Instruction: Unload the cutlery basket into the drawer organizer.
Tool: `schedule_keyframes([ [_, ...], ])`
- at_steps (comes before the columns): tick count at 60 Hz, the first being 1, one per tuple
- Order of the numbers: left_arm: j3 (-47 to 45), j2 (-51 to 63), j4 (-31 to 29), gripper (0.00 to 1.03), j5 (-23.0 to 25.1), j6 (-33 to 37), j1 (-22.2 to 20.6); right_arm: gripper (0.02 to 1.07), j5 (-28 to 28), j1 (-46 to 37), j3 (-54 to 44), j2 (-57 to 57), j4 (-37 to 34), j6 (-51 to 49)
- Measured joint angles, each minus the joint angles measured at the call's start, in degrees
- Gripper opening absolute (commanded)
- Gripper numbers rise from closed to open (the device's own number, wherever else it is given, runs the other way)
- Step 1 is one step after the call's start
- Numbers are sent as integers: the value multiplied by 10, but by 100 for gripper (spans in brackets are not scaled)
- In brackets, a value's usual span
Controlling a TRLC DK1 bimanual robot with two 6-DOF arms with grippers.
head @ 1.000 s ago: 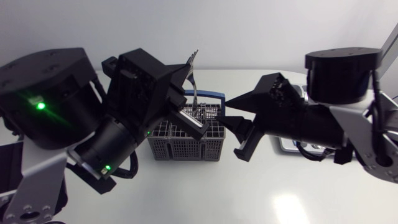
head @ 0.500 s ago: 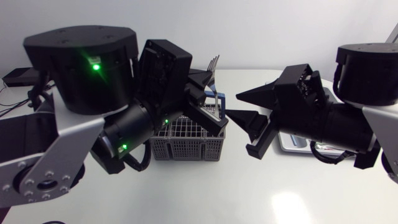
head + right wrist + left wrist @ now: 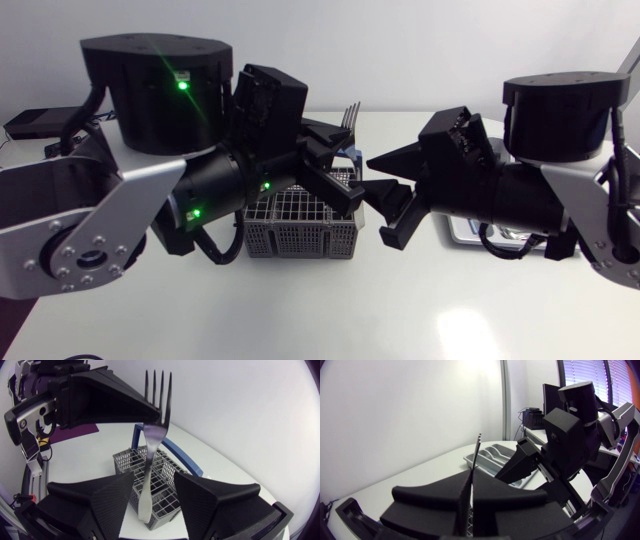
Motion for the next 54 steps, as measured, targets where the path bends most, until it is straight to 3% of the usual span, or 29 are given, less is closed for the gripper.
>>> schedule_keyframes([
  [19, 25, 14, -19, 6, 14, -21, 15, 29, 9, 0, 10, 17, 8, 16],
  [25, 26, 14, -20, 6, 16, -21, 15, 28, 11, 0, 11, 21, 8, 18],
  [35, 26, 14, -22, 6, 16, -21, 15, 11, 9, 1, 15, 27, 10, 20],
  [54, 26, 14, -22, 6, 15, -21, 17, 8, 9, 5, 19, 31, 10, 25],
])
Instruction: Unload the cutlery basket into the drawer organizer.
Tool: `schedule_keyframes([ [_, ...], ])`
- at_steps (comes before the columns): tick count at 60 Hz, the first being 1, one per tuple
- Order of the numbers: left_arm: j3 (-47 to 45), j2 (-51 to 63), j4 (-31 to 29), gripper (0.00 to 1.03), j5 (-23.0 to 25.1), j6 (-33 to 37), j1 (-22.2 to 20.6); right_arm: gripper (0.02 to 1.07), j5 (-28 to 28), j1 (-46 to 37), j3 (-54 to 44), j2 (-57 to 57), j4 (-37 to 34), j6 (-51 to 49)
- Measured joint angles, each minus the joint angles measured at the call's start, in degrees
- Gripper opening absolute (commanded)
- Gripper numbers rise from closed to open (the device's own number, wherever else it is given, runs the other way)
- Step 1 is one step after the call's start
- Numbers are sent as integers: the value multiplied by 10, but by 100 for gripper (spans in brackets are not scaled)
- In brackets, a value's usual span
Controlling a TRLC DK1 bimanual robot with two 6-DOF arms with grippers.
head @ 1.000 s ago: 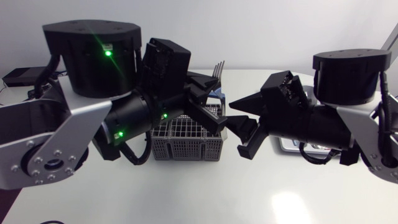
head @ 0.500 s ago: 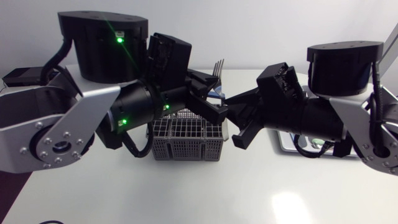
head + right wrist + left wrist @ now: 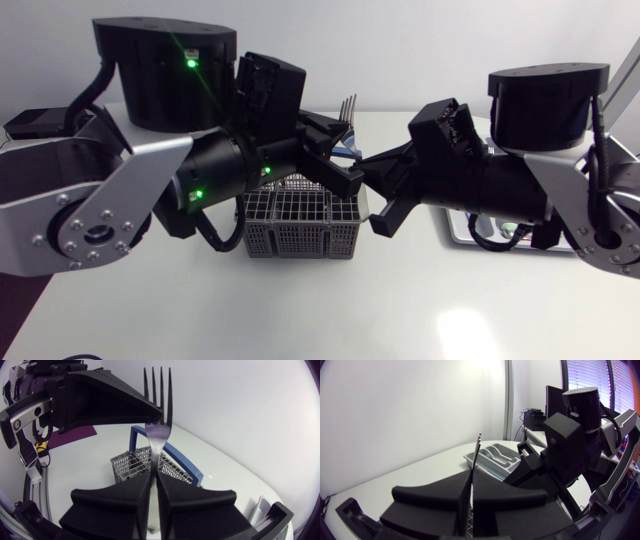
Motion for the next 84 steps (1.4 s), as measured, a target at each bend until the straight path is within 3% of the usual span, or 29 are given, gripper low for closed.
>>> schedule_keyframes([
  [11, 0, 0, -3, 8, 0, 0, 0, 8, 0, 0, 0, 1, -2, 1],
  [18, 2, 0, -4, 32, 0, -4, 0, 8, 0, 0, 1, 2, -2, 1],
  [27, 10, 0, -6, 70, 1, -6, 2, 8, -3, -1, 1, 2, -10, 1],
  [38, 59, 19, -54, 90, 12, -3, 31, 8, -13, -26, 2, 3, -25, -1],
  [46, 97, 45, -104, 92, 47, 11, 52, 8, -38, -90, 2, 3, -47, -15],
  [59, 104, 64, -156, 95, 82, 38, 79, 8, -113, -270, 17, 20, -90, -58],
  [71, 104, 65, -171, 97, 91, 53, 98, 8, -175, -428, 108, 117, -125, -106],
  [84, 104, 65, -183, 98, 92, 68, 101, 8, -198, -510, 220, 233, -154, -129],
])
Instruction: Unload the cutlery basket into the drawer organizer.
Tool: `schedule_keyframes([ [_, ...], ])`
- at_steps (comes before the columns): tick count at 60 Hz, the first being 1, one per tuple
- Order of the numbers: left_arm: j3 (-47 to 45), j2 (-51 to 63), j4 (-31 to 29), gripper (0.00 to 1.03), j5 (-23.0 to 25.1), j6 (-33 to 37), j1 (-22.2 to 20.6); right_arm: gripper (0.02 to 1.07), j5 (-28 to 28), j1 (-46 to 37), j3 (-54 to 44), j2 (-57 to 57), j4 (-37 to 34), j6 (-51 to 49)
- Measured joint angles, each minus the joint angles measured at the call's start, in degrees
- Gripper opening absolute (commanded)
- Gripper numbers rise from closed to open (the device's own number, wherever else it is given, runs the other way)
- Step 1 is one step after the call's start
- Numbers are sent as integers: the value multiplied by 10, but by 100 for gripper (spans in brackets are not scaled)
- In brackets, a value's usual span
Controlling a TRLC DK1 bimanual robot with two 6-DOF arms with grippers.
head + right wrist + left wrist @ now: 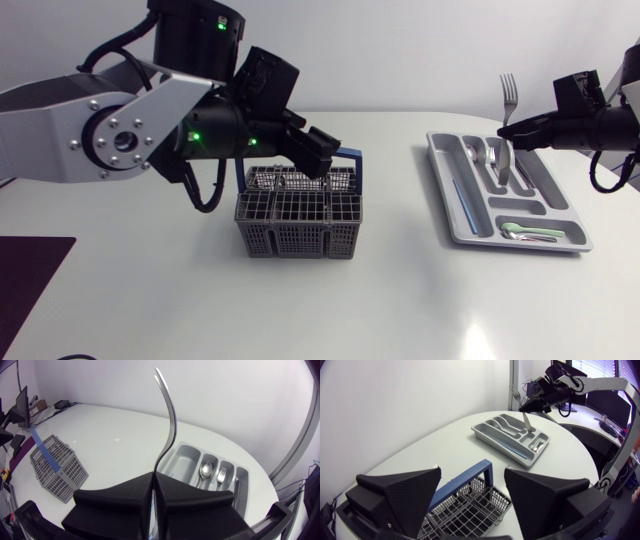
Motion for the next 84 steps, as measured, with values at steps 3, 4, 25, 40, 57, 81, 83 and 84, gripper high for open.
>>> schedule_keyframes([
  [3, 0, 0, -1, 98, 0, 0, 0, 8, -2, -14, 28, 30, -7, -4],
  [4, 0, 0, -1, 98, 0, 2, 1, 8, -3, -19, 39, 41, -12, -6],
  [25, -10, -17, -5, 98, 0, 14, 5, 8, -54, -64, 160, 172, -87, -25],
  [40, -24, -35, -5, 98, 1, 18, 7, 8, -76, -92, 307, 273, -184, -55],
  [57, -37, -45, -5, 98, 2, 18, 7, 8, -76, -110, 396, 350, -212, -72],
  [81, -39, -53, -5, 98, 2, 18, 7, 8, -70, -111, 408, 378, -219, -81],
  [83, -39, -53, -5, 98, 2, 18, 7, 8, -69, -111, 408, 379, -219, -81],
  [84, -39, -53, -5, 98, 2, 18, 7, 8, -69, -111, 408, 379, -219, -81],
])
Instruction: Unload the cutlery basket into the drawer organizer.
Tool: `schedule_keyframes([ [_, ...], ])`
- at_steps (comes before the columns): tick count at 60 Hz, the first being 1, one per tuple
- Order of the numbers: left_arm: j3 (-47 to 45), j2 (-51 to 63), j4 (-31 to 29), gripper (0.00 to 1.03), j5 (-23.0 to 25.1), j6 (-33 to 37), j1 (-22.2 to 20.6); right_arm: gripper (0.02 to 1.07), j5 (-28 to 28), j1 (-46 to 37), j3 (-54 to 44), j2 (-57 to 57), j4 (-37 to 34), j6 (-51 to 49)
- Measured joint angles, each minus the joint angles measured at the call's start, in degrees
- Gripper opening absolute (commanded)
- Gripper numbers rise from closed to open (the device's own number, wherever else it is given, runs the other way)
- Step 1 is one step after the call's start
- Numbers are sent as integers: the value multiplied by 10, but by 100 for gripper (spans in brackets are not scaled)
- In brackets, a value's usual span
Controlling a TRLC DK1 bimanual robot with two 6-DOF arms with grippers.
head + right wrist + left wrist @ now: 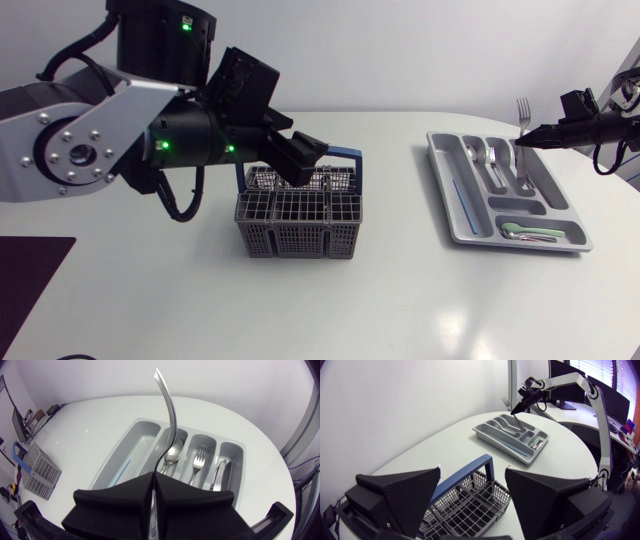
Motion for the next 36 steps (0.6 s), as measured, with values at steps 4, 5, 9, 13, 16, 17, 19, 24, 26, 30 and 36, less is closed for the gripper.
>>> schedule_keyframes([
  [4, 0, 0, 0, 98, 0, 0, 0, 8, 4, 0, 0, 2, 1, 0],
  [5, 0, 0, 0, 98, 0, 0, 0, 8, 5, 0, 0, 2, 2, 0],
  [9, 0, 0, 0, 98, 0, 0, -1, 8, 10, 0, 0, 5, 10, 0],
  [13, 0, 0, 0, 98, 0, 0, -1, 8, 12, 0, 0, 9, 14, 0],
  [16, 0, -1, 0, 98, 0, 0, -2, 8, 14, 0, 0, 13, 16, 0],
  [17, 0, -1, 0, 98, 0, 0, -3, 8, 15, 0, 0, 14, 16, 0],
  [19, 0, -1, 0, 98, 0, 0, -3, 8, 18, 0, -1, 16, 19, 0],
  [24, 0, -2, 0, 98, 0, 0, -4, 8, 20, 0, -4, 19, 31, 0],
  [26, 0, -2, -1, 98, 0, 0, -4, 8, 22, 0, -7, 19, 36, 1],
  [30, 0, -3, -1, 98, 0, 0, -4, 8, 24, 0, -10, 19, 43, 1],
  [36, 0, -7, -1, 98, 0, 0, -4, 8, 24, 0, -18, 20, 54, 2],
])
